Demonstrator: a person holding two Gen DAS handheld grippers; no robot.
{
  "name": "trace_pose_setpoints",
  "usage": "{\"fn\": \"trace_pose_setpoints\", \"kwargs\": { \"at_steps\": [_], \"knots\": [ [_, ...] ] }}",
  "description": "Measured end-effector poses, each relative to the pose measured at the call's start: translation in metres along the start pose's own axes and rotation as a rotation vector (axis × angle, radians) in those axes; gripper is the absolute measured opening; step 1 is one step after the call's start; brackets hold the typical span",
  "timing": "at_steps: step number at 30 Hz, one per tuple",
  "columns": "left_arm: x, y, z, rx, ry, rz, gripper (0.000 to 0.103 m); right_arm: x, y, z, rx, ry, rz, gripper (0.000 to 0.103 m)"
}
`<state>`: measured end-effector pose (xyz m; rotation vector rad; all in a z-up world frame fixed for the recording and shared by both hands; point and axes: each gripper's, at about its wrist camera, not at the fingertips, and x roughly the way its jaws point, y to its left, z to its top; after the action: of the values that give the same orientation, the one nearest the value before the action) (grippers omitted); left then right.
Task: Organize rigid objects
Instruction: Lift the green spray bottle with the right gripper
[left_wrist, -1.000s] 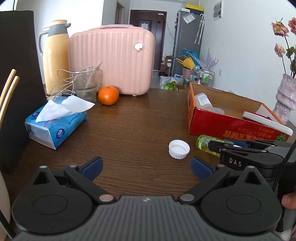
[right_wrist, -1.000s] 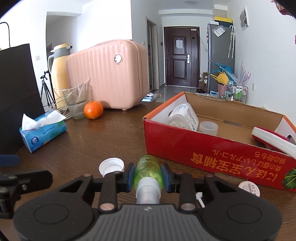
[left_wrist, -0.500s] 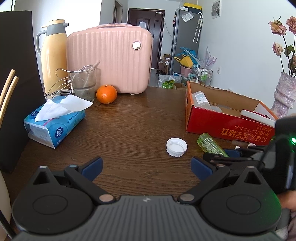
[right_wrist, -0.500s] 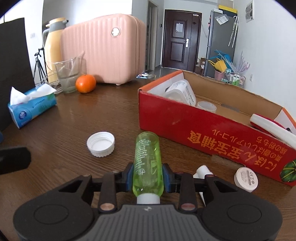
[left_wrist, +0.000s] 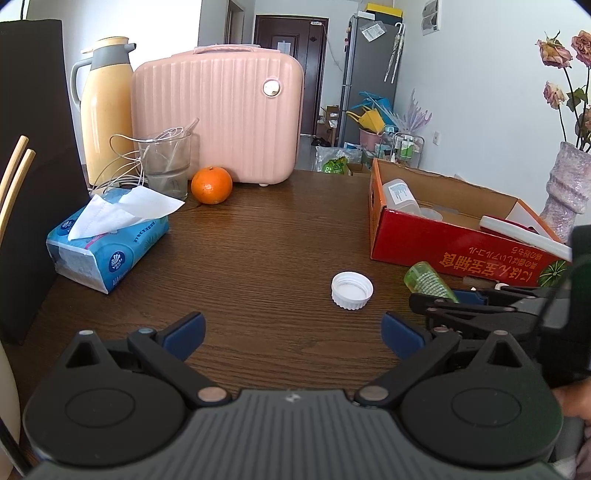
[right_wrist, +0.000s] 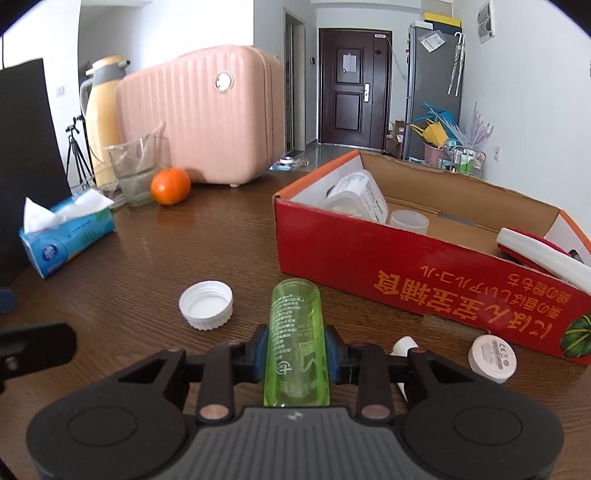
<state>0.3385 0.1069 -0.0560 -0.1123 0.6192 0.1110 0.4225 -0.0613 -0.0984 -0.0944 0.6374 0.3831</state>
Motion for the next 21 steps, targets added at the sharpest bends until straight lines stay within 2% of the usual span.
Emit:
{"fn": "trace_pose_setpoints", "kwargs": {
  "at_steps": [11, 21],
  "knots": [
    [-0.003, -0.002, -0.001, 0.005, -0.005, -0.014, 0.103, -0.046, -0.019, -0.008, 0.068, -0.076, 0.022, 0.03],
    [-0.005, -0.007, -0.004, 0.012, -0.023, -0.042, 0.103, -0.081, -0.04, -0.022, 0.105, -0.127, -0.016, 0.03]
  ]
}}
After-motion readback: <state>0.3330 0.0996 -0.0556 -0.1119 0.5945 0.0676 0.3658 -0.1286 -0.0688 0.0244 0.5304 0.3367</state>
